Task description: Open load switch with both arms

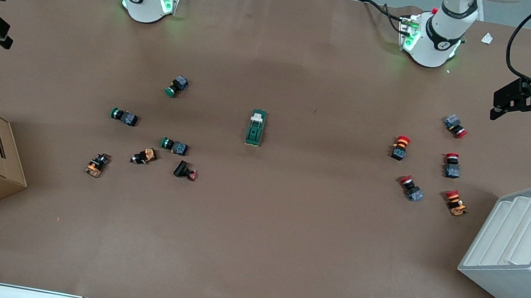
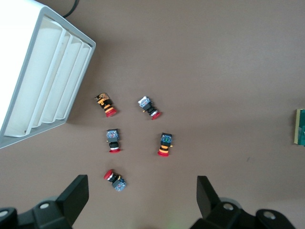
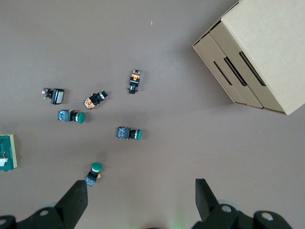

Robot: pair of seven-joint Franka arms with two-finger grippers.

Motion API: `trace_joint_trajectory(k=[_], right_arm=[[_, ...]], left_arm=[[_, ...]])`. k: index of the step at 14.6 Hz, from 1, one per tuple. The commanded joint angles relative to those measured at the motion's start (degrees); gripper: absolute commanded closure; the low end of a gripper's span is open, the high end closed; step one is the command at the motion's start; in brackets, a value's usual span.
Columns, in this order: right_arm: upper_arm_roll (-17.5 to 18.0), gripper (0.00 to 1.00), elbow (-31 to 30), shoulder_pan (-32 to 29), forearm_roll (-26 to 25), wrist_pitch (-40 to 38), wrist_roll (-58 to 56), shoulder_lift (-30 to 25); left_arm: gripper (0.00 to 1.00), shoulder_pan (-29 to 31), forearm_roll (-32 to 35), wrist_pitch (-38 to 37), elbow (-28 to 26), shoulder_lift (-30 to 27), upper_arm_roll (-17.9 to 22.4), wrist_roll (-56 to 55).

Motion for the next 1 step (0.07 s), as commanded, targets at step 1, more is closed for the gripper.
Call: trace_joint_trajectory(k=[1], right_arm=[[0.00,0.00,-3.91,0.11,-0.01,1.10,-1.26,-3.30]], left_arm=[[0.00,0.02,1.14,0.42,-0.37,-0.71,-0.41,-0.66]])
